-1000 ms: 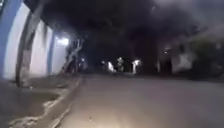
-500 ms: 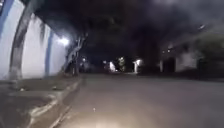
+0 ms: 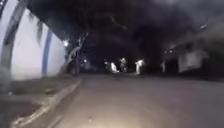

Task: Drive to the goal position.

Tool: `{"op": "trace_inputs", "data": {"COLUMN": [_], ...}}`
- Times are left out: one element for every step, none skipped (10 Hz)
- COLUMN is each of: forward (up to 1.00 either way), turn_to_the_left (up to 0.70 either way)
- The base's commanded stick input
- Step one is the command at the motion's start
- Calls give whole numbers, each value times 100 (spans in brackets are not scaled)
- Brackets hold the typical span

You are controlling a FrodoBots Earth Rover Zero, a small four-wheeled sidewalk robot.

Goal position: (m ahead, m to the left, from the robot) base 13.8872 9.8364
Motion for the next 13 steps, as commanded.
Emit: {"op": "trace_inputs", "data": {"forward": [70, 70, 70, 70, 70, 70, 70, 70, 70, 70, 70, 70, 70], "turn_to_the_left": [-35, -35, -35, -11, 0, 0, 0, 0, 0, 0, 0, 0, 0]}}
